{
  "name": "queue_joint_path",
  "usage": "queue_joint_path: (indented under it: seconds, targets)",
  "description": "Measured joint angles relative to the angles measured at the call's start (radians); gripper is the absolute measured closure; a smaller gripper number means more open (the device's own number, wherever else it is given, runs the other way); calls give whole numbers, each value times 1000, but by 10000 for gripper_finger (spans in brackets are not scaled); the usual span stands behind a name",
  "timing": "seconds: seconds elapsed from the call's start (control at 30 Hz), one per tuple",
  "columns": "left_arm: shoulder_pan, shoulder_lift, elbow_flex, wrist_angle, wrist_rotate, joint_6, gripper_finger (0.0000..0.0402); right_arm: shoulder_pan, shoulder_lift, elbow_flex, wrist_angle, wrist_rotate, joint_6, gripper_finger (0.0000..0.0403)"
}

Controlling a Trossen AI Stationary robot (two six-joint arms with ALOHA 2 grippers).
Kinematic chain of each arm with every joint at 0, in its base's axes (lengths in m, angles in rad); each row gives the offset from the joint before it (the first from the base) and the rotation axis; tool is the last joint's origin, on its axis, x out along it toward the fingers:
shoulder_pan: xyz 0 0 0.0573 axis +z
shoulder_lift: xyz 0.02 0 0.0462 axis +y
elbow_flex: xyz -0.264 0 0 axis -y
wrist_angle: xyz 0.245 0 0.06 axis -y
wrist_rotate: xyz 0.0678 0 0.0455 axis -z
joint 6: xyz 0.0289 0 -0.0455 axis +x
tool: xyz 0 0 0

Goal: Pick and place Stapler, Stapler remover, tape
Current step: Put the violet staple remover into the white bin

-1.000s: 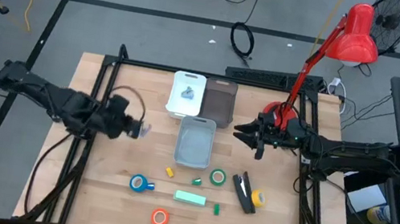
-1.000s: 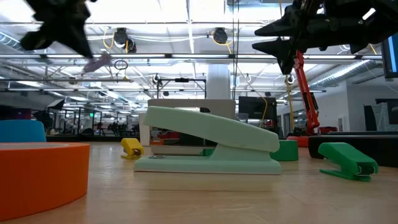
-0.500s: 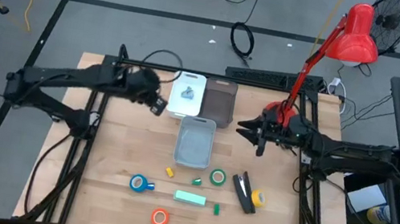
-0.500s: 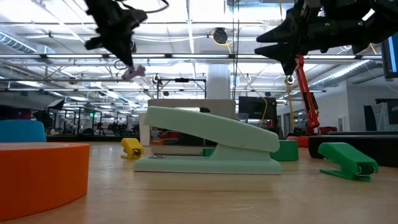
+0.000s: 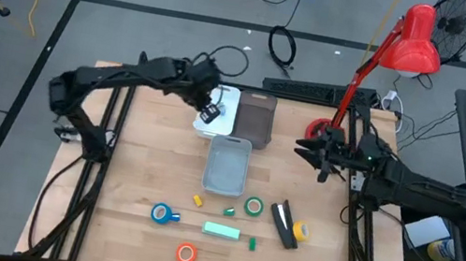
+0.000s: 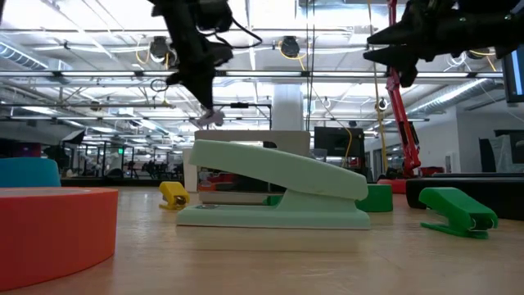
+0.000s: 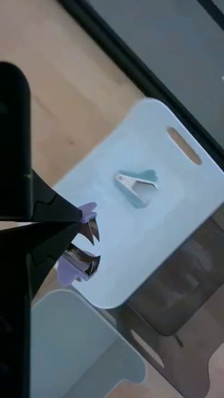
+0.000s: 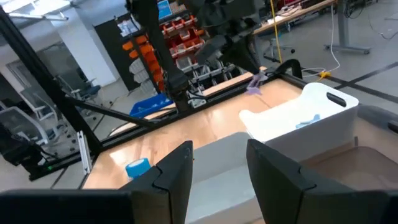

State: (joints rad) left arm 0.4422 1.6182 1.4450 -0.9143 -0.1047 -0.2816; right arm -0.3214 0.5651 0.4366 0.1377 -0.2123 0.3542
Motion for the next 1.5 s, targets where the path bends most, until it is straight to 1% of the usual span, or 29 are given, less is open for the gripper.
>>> queue_joint_path:
  seconds: [0.2,0.3,0.5,0.77,1.1,1.33,1.5]
  targets:
    - [23,136,87,-2,12,93,401,0,-78,0,-85,1,-4,257]
    - [37,192,107,-2,37,123,401,0,-106,0,-108,1,-4,257]
    - [51,278,111,-2,70,152,402,0,-138,0,-128,1,-2,257]
    - [73,365,111,36,103,171,402,0,-140,0,-129,2,0,257]
    - [97,422,111,58,132,177,402,0,-140,0,-128,2,0,257]
    - [98,425,111,79,134,184,401,0,-140,0,-128,2,0,257]
    - [102,425,111,83,157,208,399,0,-140,0,-128,2,0,257]
